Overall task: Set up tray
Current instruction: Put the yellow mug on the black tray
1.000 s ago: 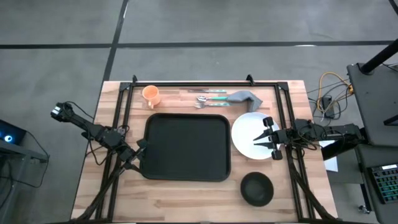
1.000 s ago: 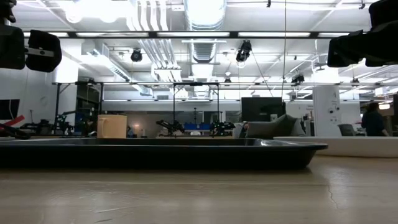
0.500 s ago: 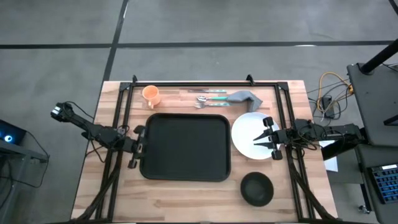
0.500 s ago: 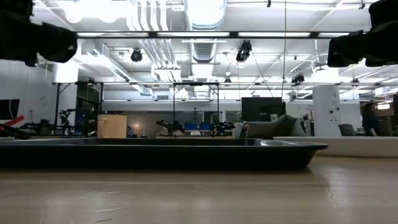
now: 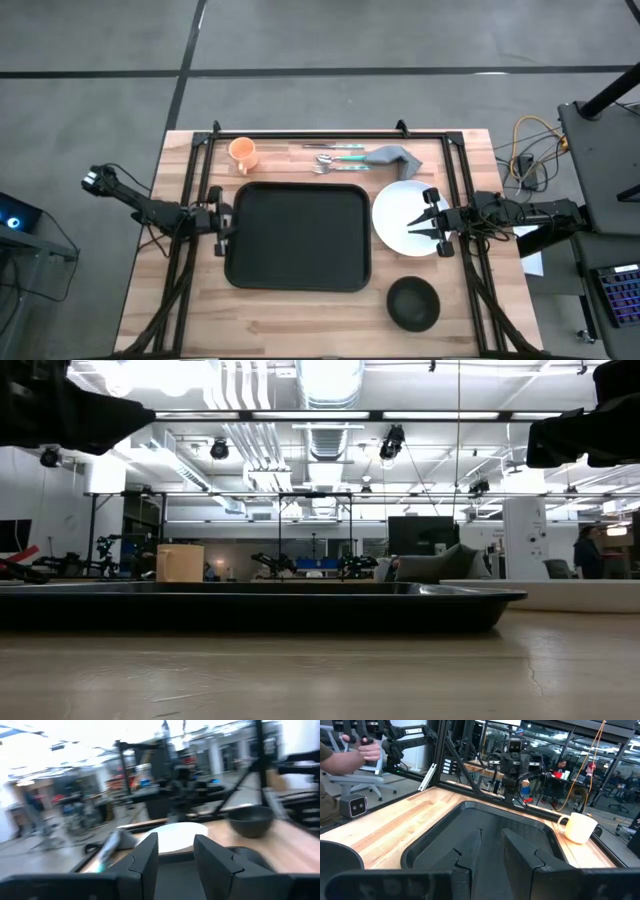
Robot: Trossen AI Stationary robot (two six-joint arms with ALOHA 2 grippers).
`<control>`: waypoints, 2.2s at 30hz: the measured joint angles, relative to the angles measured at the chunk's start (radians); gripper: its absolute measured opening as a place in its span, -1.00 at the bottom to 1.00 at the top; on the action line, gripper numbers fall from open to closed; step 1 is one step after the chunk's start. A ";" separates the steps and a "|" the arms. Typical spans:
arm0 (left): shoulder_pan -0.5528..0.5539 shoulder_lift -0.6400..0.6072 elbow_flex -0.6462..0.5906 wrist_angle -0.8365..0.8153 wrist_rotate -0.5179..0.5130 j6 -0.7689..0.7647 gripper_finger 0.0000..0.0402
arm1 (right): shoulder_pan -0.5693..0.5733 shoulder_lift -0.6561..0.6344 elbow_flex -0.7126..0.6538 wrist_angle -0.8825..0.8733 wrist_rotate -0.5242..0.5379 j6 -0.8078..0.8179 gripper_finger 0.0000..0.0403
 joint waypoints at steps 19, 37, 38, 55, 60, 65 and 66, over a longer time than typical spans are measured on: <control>0.320 0.000 0.069 -0.007 0.004 0.010 -0.47 | 0.000 0.000 0.000 0.000 0.000 0.000 -0.66; 0.482 0.034 0.300 -0.484 0.006 -0.205 -0.47 | 0.000 0.000 0.000 0.000 0.000 0.000 -0.66; 0.493 0.043 0.306 -0.490 0.006 -0.214 -0.47 | 0.000 0.000 0.000 0.000 0.000 0.000 -0.66; 0.811 0.274 0.309 -0.525 0.123 -0.296 -0.47 | 0.000 0.000 0.000 0.000 0.000 0.000 -0.66; 0.952 0.376 0.311 -0.502 0.229 -0.302 -0.47 | 0.000 0.000 0.000 0.000 0.000 0.000 -0.66; 1.026 0.439 0.312 -0.444 0.232 -0.298 -0.47 | 0.000 0.000 0.000 0.000 0.000 0.000 -0.66; 1.036 0.448 0.312 -0.435 0.232 -0.297 -0.47 | 0.000 0.000 0.000 0.000 0.000 0.000 -0.66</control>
